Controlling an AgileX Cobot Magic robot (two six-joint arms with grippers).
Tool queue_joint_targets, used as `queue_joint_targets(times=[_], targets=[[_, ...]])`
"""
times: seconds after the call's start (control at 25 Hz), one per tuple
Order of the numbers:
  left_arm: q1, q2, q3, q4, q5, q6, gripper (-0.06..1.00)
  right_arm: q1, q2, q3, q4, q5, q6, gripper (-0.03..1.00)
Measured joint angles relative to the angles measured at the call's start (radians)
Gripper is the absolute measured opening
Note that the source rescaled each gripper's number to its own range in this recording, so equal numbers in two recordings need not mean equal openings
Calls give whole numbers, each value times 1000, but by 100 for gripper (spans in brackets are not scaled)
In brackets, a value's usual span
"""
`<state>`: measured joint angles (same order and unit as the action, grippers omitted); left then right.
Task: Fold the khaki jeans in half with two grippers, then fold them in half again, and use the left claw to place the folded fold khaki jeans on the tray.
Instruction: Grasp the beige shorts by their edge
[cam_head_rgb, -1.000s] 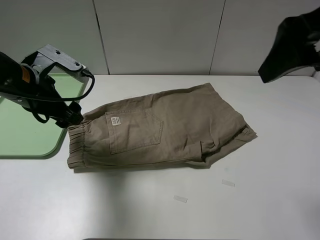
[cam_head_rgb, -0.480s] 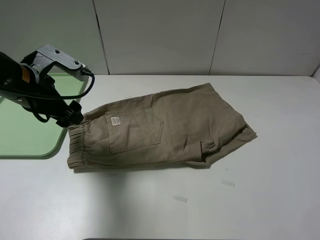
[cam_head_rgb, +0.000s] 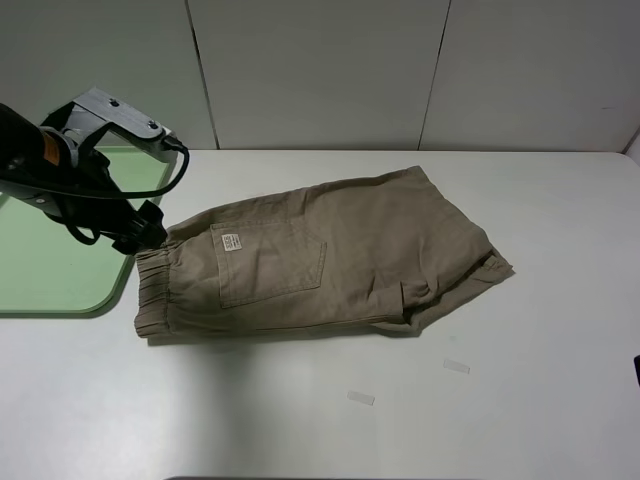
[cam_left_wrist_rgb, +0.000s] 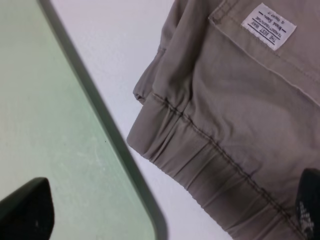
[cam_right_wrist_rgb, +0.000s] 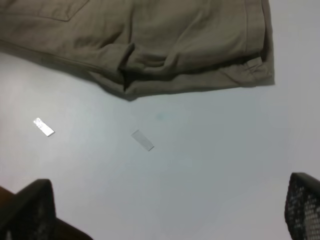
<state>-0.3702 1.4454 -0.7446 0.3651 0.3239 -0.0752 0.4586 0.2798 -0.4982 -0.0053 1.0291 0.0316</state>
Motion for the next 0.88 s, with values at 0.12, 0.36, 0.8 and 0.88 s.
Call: queue_joint_targets(times=[0.12, 0.36, 0.8, 0.88], targets=[[0, 0, 0, 0, 0, 0, 96, 0, 0, 0, 0, -1, 0, 100], [0, 0, 0, 0, -2, 0, 96, 0, 0, 0, 0, -1, 0, 100], [0, 0, 0, -1, -7, 0, 96, -207, -139, 3, 0, -2, 0, 100], [0, 0, 0, -4, -7, 0, 96, -277, -206, 4, 0, -2, 0, 100]])
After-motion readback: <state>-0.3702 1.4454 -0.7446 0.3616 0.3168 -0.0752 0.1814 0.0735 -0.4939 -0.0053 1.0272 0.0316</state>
